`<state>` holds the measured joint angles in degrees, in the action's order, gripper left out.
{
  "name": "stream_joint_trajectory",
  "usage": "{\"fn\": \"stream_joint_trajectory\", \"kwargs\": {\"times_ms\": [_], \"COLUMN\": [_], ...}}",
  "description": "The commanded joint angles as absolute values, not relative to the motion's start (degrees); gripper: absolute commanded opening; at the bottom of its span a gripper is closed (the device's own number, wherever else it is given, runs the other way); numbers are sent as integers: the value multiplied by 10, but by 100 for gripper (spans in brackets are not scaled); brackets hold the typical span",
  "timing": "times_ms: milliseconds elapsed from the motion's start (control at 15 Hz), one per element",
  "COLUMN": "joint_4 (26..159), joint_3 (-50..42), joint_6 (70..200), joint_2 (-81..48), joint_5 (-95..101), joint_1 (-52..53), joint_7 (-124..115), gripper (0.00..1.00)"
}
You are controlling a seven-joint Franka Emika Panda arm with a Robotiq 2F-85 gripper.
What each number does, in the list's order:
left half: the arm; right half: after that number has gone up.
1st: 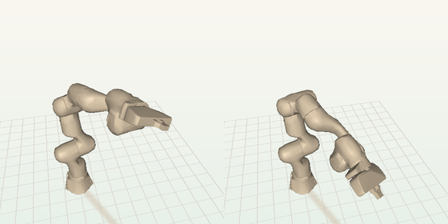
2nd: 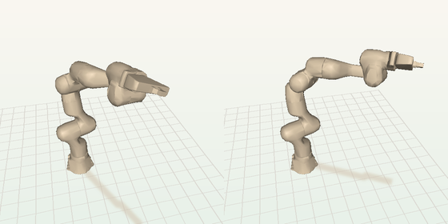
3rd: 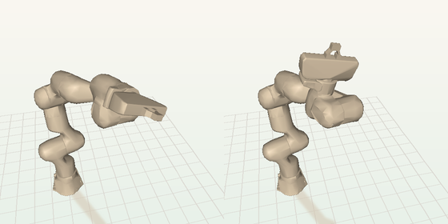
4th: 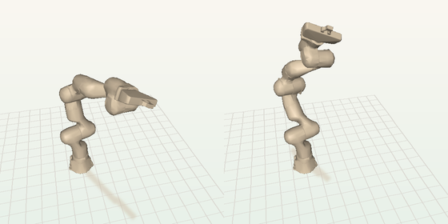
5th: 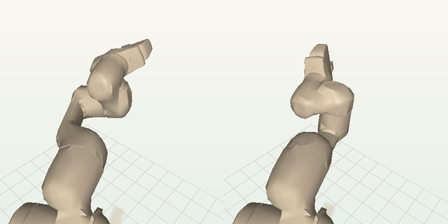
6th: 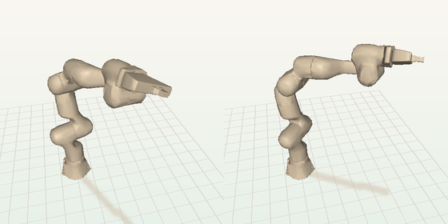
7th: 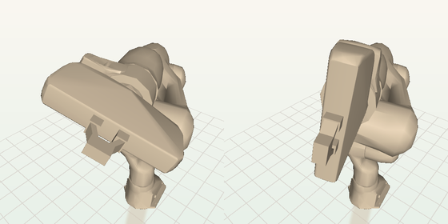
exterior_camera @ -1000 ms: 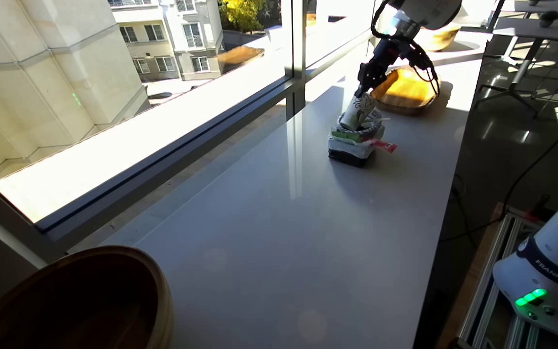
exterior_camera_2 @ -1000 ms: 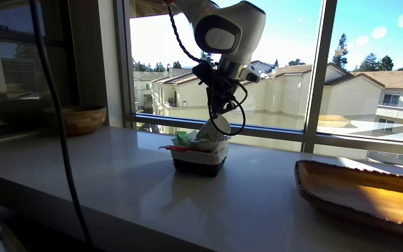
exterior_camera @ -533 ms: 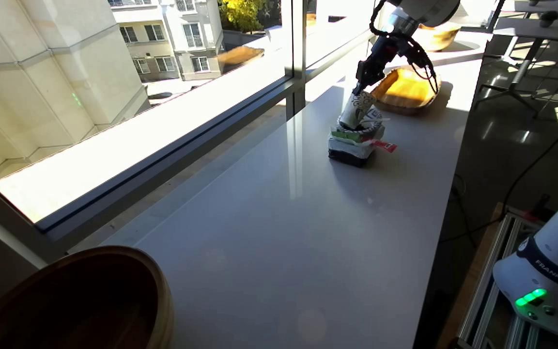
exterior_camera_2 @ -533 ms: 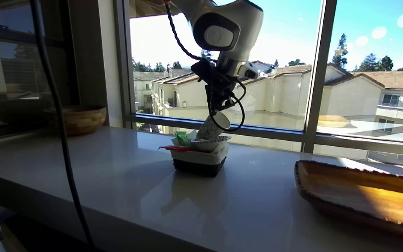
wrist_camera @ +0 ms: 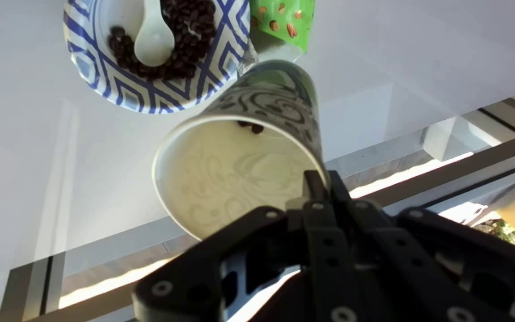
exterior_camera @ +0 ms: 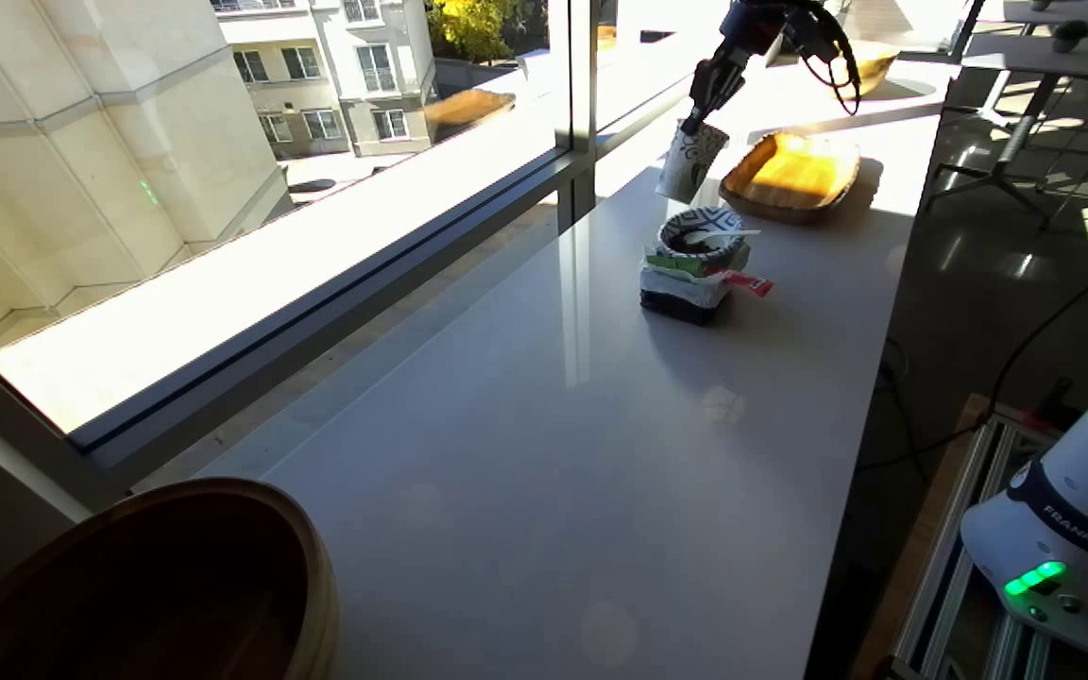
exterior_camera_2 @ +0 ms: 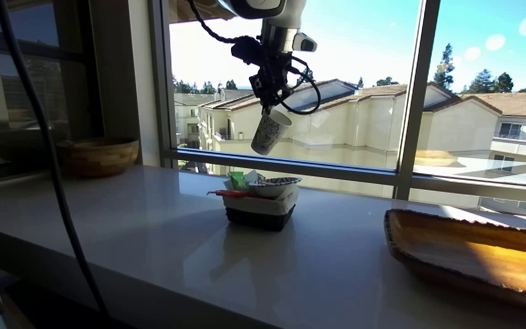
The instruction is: Put the cup on top of the table
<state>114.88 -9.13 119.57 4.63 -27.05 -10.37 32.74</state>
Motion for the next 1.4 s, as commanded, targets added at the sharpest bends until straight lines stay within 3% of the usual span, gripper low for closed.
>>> {"fn": "stream_joint_trajectory", "kwargs": {"times_ms": [0,800,1333], "joint_4": [1201,1341,1324], "joint_3": [-69,72,61], "joint_6": [1211,1350,1338], "joint_2": [114,172,159], "joint_5": [-211,-70,-74], "joint_1": [-66,104,115], "joint_7": [350,357,349], "gripper": [1,1,4]}}
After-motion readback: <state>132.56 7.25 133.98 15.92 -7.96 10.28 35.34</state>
